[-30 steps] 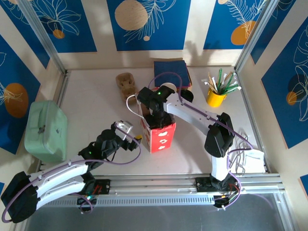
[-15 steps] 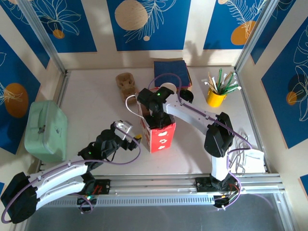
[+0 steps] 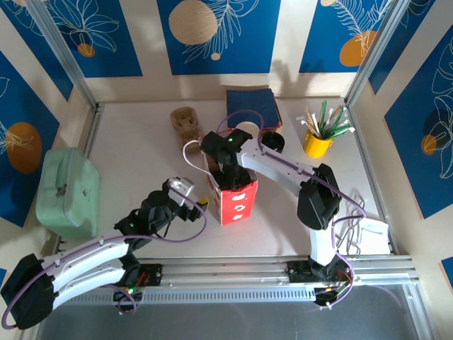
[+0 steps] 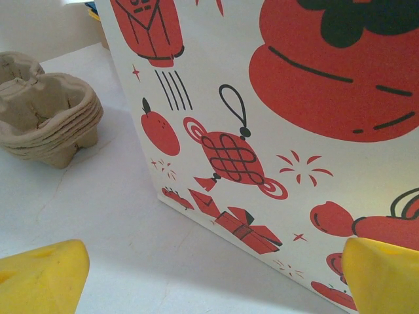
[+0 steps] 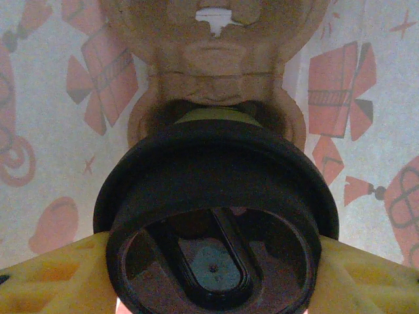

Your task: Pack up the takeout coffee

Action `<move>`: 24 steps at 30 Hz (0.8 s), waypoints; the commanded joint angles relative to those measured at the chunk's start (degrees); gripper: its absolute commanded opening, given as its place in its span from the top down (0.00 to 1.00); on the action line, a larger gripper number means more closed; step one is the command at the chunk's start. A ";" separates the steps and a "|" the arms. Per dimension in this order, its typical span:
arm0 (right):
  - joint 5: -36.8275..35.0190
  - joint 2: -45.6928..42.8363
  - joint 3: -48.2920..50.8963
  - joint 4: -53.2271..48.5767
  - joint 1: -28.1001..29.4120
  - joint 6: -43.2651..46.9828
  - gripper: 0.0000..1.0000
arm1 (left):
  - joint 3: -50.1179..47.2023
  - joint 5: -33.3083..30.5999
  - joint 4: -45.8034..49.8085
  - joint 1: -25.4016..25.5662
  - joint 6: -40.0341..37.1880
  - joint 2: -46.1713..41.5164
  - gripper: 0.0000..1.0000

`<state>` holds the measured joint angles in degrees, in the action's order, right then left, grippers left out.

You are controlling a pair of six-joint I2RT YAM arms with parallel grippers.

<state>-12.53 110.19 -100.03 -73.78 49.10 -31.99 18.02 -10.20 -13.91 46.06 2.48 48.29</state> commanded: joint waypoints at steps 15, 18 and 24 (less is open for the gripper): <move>3.04 3.41 3.37 2.54 0.12 -0.54 0.43 | -0.27 -0.88 0.59 0.52 -0.74 -1.27 0.01; 3.13 3.34 3.70 2.85 0.12 -0.66 0.43 | -0.27 -0.88 0.51 0.56 -0.83 -1.07 0.01; 3.31 3.44 3.74 2.86 0.19 -0.44 0.43 | -0.09 -0.79 0.38 0.56 -0.80 -0.66 0.01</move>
<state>-12.14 110.28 -99.20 -72.93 49.06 -31.99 18.04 -10.59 -13.89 46.06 2.48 48.05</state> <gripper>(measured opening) 0.618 0.988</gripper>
